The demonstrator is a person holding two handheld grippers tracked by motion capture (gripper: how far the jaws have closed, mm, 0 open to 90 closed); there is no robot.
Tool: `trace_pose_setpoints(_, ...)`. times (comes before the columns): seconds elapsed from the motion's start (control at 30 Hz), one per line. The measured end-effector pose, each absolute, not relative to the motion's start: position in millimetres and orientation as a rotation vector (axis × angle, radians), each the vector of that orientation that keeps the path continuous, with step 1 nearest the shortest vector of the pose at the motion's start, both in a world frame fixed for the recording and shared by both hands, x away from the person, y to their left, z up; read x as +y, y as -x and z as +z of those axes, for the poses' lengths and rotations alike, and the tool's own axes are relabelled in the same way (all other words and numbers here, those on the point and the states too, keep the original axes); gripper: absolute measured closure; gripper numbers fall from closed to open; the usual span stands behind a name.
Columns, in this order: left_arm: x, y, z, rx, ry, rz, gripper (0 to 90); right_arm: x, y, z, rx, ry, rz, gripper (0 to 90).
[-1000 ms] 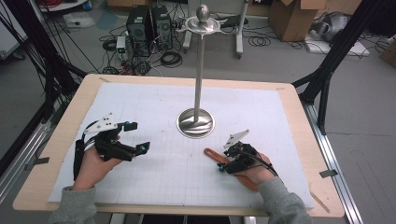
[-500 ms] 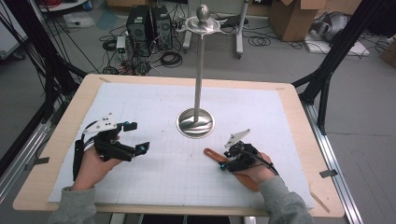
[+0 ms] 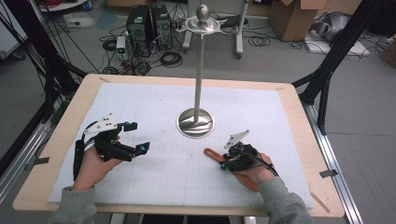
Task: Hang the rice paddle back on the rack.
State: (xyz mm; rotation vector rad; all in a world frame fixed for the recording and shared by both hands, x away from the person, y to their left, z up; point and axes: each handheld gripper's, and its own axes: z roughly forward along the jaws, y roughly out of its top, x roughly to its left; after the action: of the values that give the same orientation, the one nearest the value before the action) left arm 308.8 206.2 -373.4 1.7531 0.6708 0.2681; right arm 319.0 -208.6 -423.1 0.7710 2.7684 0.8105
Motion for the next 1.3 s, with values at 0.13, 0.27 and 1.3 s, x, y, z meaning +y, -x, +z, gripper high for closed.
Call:
trace_pose_setpoints(0.13, 205.9, -309.0, -373.8, 0.674, -1.753, 0.265, 2.5, -207.6, -318.4, -422.4, 2.764, -0.776, 0.801, 64.5)
trace_pose_setpoints(0.27, 205.8, -309.4, -374.1, 0.674, -1.753, 0.262, 2.5, -207.8, -317.0, -421.3, 2.751, -0.791, 0.8, 64.5)
trace_pose_setpoints(1.3, 205.0, -309.2, -373.3, 0.67, -1.752, 0.266, 2.5, -240.5, -302.9, -372.4, 2.539, -0.792, 1.181, 64.5)
